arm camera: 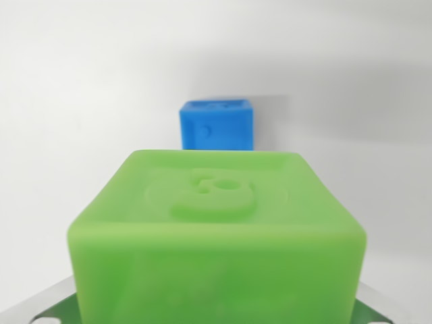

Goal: Stack cube

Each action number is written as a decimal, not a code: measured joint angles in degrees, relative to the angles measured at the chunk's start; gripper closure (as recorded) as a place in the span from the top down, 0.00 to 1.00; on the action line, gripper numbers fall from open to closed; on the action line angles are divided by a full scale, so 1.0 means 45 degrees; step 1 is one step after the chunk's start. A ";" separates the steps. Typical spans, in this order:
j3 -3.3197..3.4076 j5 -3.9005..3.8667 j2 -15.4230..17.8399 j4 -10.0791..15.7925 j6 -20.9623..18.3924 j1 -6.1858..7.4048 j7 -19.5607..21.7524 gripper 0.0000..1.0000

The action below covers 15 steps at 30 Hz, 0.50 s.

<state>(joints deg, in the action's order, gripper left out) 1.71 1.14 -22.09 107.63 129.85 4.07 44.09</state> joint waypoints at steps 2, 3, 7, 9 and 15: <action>0.0000 -0.0001 0.0002 -0.0050 -0.0039 0.0051 0.0051 0.00; -0.0001 -0.0001 -0.0003 -0.0048 -0.0037 0.0067 0.0060 0.00; 0.0007 -0.0001 -0.0201 0.0013 0.0180 0.0073 0.0064 0.00; 0.0011 -0.0001 -0.0383 0.0053 0.0365 0.0073 0.0064 0.00; 0.0011 0.0000 -0.0788 0.0140 0.0841 0.0073 0.0064 0.00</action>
<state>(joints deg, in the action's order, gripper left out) 1.76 1.14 -25.64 108.26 133.63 4.39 44.38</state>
